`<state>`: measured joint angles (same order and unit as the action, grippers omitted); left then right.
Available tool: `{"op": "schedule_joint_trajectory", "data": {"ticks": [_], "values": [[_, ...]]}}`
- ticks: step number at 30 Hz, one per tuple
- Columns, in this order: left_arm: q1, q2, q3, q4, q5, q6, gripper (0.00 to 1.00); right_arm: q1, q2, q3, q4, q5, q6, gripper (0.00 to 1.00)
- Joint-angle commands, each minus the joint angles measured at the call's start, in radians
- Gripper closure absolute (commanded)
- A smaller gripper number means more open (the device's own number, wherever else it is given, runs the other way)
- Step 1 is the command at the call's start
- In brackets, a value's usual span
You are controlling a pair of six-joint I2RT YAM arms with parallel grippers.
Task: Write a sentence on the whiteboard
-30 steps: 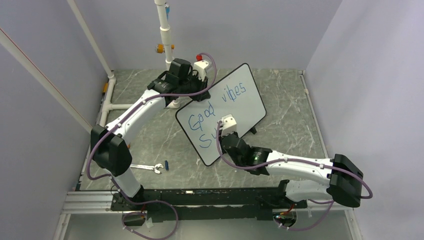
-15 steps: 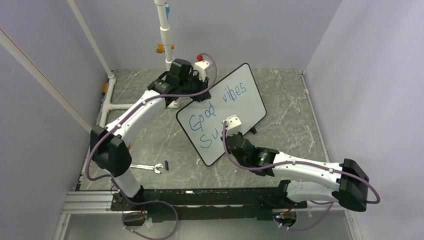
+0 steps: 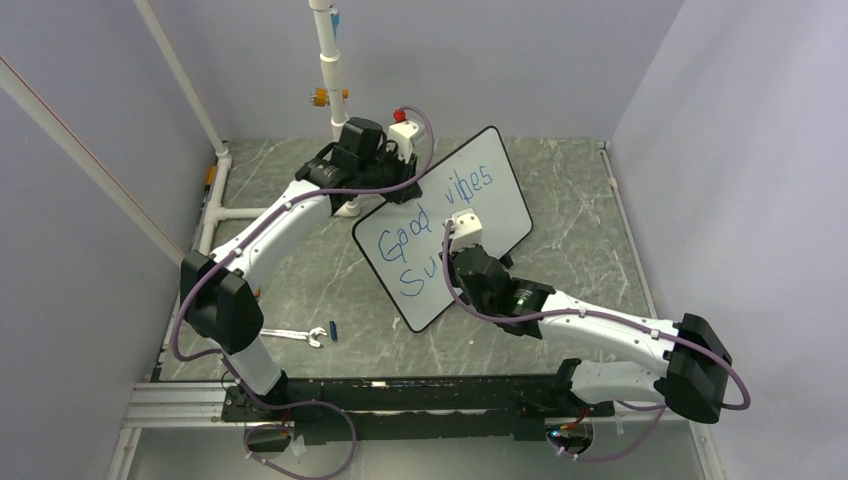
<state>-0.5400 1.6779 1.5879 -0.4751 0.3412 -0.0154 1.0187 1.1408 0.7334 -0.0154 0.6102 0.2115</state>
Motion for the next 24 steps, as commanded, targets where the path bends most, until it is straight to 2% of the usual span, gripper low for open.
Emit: {"op": "schedule_joint_trajectory", "data": {"ticks": [1,24], "values": [[0.006,-0.033,-0.003,0.031,-0.099,0.074,1.00,-0.007,0.030,0.045,0.070,-0.039,-0.020,1.00],[0.008,-0.034,-0.002,0.031,-0.090,0.071,1.00,-0.028,0.049,-0.045,0.061,-0.093,0.042,1.00]]}}
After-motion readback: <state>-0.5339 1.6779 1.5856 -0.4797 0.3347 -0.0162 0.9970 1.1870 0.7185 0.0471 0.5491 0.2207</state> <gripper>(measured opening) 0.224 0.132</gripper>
